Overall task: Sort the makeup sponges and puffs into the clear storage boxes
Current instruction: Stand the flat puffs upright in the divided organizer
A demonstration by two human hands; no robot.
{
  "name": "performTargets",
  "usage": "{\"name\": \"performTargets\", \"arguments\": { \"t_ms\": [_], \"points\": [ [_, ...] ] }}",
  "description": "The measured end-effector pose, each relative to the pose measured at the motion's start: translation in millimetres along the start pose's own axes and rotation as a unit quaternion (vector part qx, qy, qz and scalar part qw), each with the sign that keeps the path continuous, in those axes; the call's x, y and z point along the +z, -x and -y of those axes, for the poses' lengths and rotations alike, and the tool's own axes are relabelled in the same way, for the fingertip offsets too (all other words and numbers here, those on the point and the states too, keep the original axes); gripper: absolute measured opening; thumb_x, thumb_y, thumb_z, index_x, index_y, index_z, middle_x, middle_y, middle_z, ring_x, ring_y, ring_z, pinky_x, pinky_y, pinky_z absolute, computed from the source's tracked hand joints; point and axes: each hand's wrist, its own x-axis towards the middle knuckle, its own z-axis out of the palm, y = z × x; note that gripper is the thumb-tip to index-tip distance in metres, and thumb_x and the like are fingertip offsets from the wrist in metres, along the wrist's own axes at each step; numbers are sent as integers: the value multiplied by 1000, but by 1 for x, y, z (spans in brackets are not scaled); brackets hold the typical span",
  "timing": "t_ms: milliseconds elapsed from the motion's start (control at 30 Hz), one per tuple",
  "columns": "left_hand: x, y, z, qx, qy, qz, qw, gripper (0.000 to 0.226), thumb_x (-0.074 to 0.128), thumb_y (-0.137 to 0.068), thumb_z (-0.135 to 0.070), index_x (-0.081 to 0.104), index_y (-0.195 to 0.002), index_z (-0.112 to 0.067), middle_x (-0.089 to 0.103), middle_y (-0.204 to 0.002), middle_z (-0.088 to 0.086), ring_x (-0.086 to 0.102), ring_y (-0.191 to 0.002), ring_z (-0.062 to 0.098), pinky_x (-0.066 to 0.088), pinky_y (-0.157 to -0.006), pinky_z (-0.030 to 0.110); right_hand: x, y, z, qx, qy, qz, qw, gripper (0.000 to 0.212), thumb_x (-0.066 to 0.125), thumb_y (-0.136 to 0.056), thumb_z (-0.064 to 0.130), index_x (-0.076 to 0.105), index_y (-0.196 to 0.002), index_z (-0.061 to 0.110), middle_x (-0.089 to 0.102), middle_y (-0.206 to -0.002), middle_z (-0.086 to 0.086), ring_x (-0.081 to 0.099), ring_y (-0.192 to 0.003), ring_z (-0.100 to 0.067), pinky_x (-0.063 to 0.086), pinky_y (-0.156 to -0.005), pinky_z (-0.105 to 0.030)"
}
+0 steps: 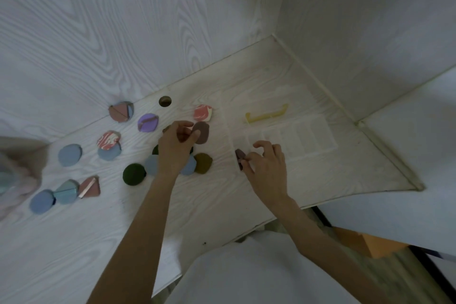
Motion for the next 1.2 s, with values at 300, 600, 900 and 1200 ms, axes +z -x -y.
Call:
{"name": "performTargets", "arguments": {
  "t_ms": [300, 600, 900, 1200],
  "points": [
    [25, 11, -38, 327, -62, 163, 929, 9, 68, -83, -12, 69, -91, -16, 62, -91, -5, 59, -78, 2, 49, -75, 12, -4, -2, 0, 30, -30, -3, 999, 11, 84, -64, 22, 73, -65, 18, 62, -103, -9, 53, -83, -27, 43, -69, -32],
    [21, -13, -46, 447, -243, 241, 826, 8, 69, -82, -13, 74, -87, -18, 70, -90, 0, 62, -79, 22, 44, -61, 28, -5, -1, -2, 31, -46, -14, 998, 14, 86, -60, 23, 73, -65, 20, 58, -94, -8, 51, -82, -26, 43, -68, -30],
    [44, -7, -54, 402, -291, 303, 814, 17, 57, -89, -18, 73, -96, -20, 67, -97, -1, 61, -88, 16, 44, -70, 26, -2, -1, 0, 36, -31, -11, 999, 14, 84, -64, 24, 72, -66, 17, 60, -93, -6, 51, -80, -24, 42, -69, -32],
    [48, 4, -30, 384, -230, 262, 855, 21, 63, -85, -17, 57, -105, -17, 61, -105, -1, 59, -91, 14, 39, -83, 28, -6, -4, -8, 58, -89, -33, 994, 20, 74, -75, 27, 59, -79, 14, 60, -82, -2, 51, -77, -22, 38, -70, -31]
  ]
}}
